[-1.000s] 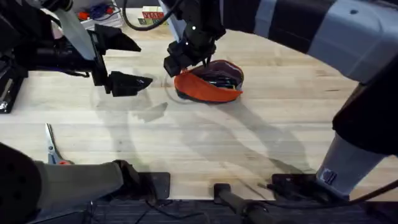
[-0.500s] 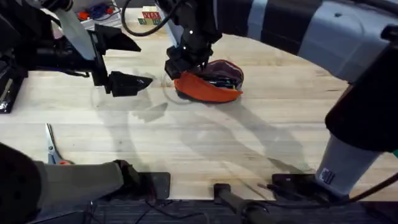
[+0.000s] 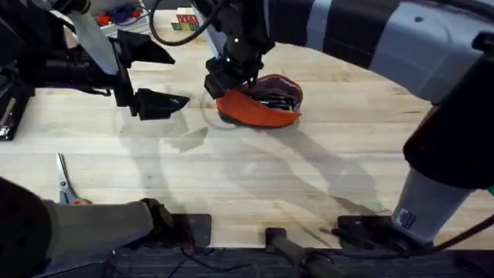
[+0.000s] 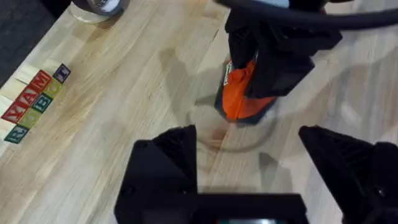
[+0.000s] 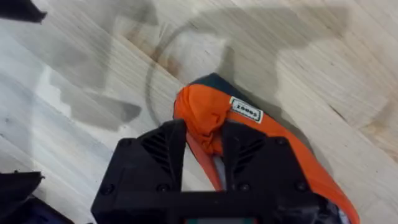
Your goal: Unzip the bag, pick up the pens from the table one at a time and place them inside, then zip the bag closed.
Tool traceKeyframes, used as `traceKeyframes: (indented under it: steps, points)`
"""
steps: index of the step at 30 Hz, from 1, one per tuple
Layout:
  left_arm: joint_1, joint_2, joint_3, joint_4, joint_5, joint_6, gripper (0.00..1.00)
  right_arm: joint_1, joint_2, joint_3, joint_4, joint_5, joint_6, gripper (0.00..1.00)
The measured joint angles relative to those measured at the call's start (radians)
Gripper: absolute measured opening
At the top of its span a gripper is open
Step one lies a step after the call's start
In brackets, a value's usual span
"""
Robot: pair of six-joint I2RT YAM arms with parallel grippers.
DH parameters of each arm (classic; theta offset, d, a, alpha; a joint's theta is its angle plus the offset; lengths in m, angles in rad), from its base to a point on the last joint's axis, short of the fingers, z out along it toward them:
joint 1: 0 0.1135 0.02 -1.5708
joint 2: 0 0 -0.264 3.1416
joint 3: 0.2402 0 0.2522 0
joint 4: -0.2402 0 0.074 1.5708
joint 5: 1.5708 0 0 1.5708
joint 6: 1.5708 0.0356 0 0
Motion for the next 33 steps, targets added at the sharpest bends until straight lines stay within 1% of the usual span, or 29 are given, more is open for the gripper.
traceKeyframes:
  steps: [10, 14, 17, 19, 27, 31, 33]
  points:
    - [0.000, 0.000, 0.000, 0.000, 0.000, 0.000, 0.993, 0.000, 0.000, 0.046, -0.002, 0.001, 0.000, 0.336]
    - [0.000, 0.000, 0.000, 0.000, 0.000, 0.000, 0.993, 0.000, 0.000, 0.046, -0.030, 0.001, 0.000, 0.350]
    - [0.000, 0.000, 0.000, 0.000, 0.000, 0.000, 0.993, 0.000, 0.000, 0.046, -0.044, 0.001, 0.000, 0.390]
    - [0.000, 0.000, 0.000, 0.000, 0.000, 0.000, 0.992, 0.000, 0.000, 0.046, -0.045, 0.001, 0.000, 0.397]
    - [0.000, 0.000, 0.000, -0.001, 0.000, 0.000, 0.993, 0.000, 0.015, 0.046, -0.037, 0.000, 0.000, 0.309]
    - [0.000, 0.000, 0.000, 0.000, 0.000, 0.000, 0.994, 0.000, 0.016, 0.047, -0.039, 0.000, 0.000, 0.296]
    - [0.000, 0.000, 0.000, 0.000, 0.000, 0.000, 0.994, 0.000, 0.016, 0.047, -0.040, -0.001, 0.001, 0.247]
